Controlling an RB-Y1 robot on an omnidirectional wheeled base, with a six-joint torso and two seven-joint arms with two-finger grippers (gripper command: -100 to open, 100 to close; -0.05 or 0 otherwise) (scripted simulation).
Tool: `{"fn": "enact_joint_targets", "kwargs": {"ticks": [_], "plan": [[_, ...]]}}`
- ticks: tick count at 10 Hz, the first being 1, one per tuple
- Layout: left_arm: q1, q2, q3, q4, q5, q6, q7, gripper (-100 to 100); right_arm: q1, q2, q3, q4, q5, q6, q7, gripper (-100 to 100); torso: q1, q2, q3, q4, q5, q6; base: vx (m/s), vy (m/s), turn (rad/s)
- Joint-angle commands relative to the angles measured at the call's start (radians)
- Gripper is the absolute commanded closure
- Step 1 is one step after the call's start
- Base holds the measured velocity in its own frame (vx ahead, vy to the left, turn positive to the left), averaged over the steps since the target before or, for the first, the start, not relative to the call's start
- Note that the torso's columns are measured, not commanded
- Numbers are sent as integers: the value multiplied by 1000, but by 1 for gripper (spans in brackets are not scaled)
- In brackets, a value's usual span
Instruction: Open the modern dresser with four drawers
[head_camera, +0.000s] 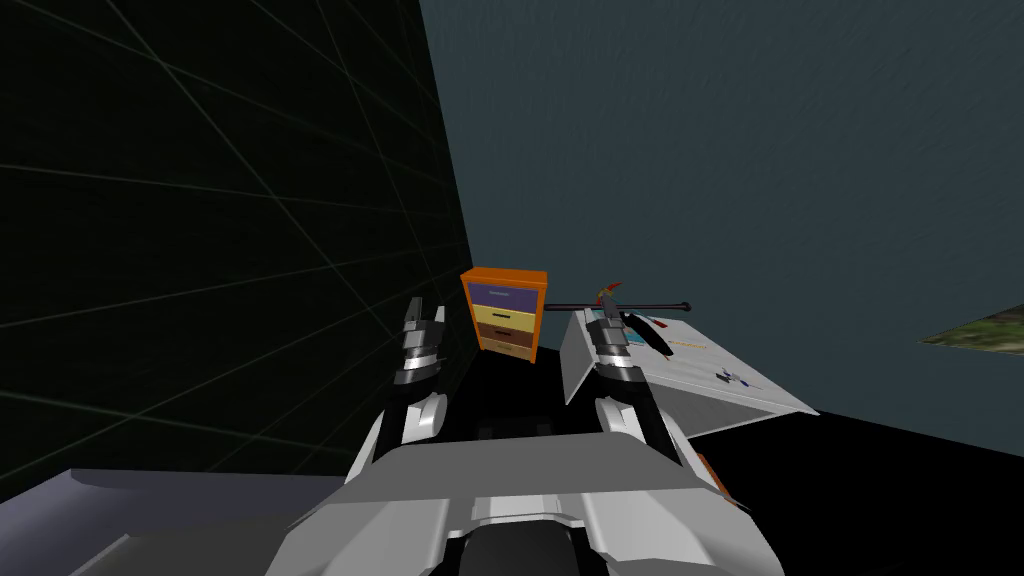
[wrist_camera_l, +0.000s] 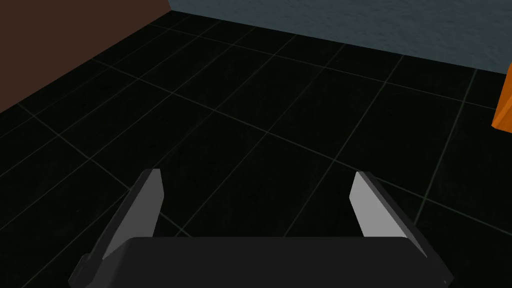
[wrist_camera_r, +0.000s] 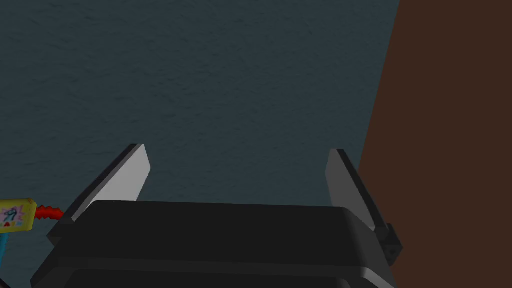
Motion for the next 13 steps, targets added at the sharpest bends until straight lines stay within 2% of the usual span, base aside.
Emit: {"fn": "enact_joint_targets", "kwargs": {"ticks": [1, 9, 10, 11, 13], "plan": [[0, 0, 0, 0, 0, 0, 0, 0, 0, 0, 0, 0, 0, 0, 0, 0, 0, 40, -82, 41, 0, 0, 0, 0, 0], [0, 0, 0, 0, 0, 0, 0, 0, 0, 0, 0, 0, 0, 0, 0, 0, 0, 618, -1234, 617, 0, 0, 0, 0, 0], [-1, 40, -1, 12, 0, -5, 0, -100, 0, 0, 0, 0, 0, 0, 0, 0, 0, 691, -1382, 691, 0, 0, 24, -3, -16], [-2, 68, -2, 24, 1, -10, -1, -100, 0, 0, 0, 0, 0, 0, 0, 0, 0, 724, -1451, 724, 0, 0, 40, -4, -29], [-4, 118, -5, 59, 1, -24, -2, -100, 0, 0, 0, 0, 0, 0, 0, 0, 1, 735, -1476, 736, 0, 0, 67, 6, -31]]}}
